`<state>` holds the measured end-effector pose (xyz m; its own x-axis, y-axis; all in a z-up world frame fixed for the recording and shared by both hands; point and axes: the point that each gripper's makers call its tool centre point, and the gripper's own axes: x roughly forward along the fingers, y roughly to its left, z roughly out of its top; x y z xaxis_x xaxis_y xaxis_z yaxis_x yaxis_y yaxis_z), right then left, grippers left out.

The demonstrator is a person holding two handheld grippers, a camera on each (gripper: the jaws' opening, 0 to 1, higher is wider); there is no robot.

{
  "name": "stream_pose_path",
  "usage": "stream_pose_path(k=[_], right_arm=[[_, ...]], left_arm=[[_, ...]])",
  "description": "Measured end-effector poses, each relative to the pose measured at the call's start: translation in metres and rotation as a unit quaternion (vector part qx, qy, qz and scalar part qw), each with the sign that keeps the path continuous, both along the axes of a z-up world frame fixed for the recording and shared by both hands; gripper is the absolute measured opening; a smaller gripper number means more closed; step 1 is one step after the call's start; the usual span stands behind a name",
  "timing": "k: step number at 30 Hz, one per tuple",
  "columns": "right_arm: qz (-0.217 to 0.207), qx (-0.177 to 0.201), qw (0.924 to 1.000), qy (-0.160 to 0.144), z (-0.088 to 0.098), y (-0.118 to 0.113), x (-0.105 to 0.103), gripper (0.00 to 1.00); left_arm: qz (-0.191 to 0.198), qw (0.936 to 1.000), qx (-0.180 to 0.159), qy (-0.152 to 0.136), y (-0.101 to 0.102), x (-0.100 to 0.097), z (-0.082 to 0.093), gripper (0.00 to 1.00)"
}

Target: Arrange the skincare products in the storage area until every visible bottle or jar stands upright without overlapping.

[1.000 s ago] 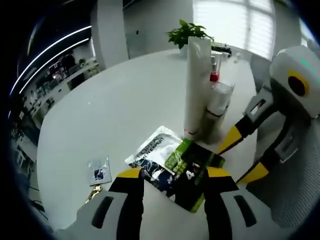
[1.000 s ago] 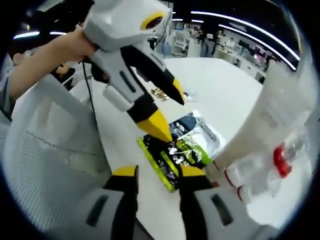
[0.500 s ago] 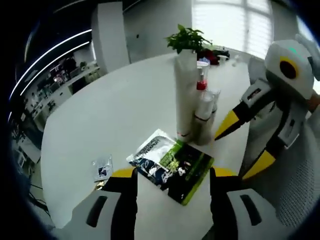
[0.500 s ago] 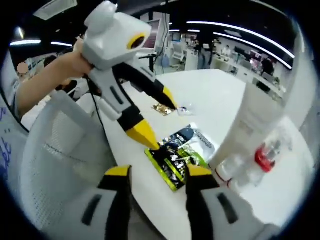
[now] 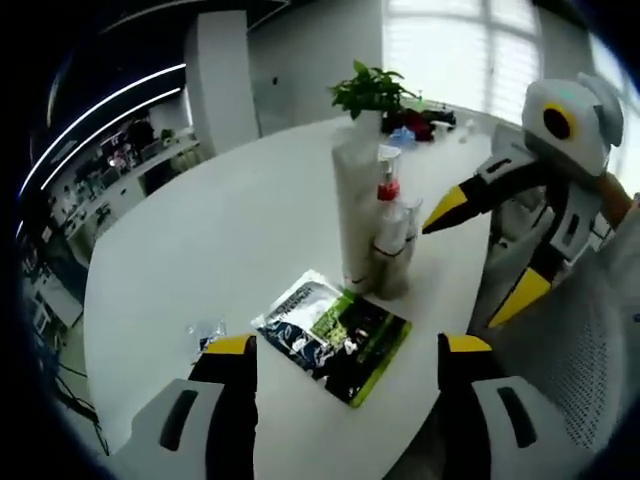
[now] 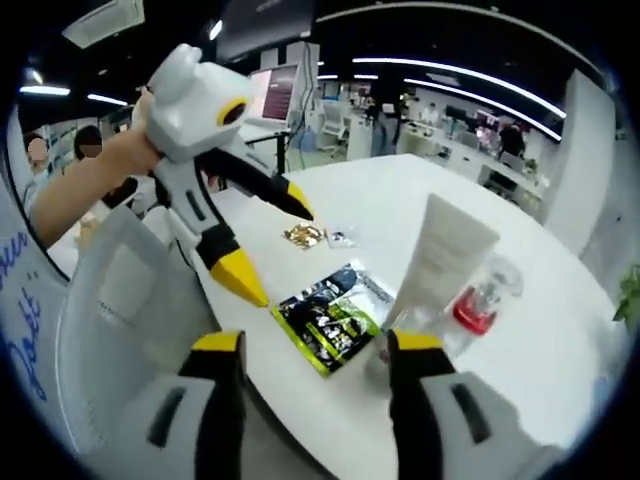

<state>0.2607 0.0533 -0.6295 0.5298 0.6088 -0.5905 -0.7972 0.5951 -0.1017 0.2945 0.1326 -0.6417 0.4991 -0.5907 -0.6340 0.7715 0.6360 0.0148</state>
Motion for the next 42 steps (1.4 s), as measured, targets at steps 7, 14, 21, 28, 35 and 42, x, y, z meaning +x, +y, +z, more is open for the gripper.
stream_pose_path(k=[7,14,21,28,35,42], right_arm=[[-0.021,-0.001,0.9998,-0.003,0.002,-0.016,0.004,0.74],[-0.039,0.008,0.9992,0.000,0.004,-0.029,0.007,0.87],[-0.049,0.006,0.9988,-0.003,0.007,-0.038,0.008,0.96],[-0.061,0.006,0.9981,-0.003,0.007,-0.047,0.012,0.99],[-0.083,0.016,0.9964,-0.001,0.009,-0.059,0.015,0.99],[-0.095,0.016,0.9953,-0.004,0.009,-0.063,0.019,0.99]], left_arm=[[0.004,1.0000,0.002,-0.007,0.007,-0.003,0.005,0.83],[0.023,0.9997,-0.003,-0.009,0.015,-0.005,0.006,0.92],[0.046,0.9988,-0.001,-0.014,0.029,-0.004,0.010,0.97],[0.053,0.9985,-0.002,-0.013,0.035,-0.006,0.010,0.97],[0.059,0.9981,0.000,-0.017,0.044,-0.005,0.010,0.97],[0.060,0.9981,-0.006,-0.013,0.045,-0.006,0.008,0.97]])
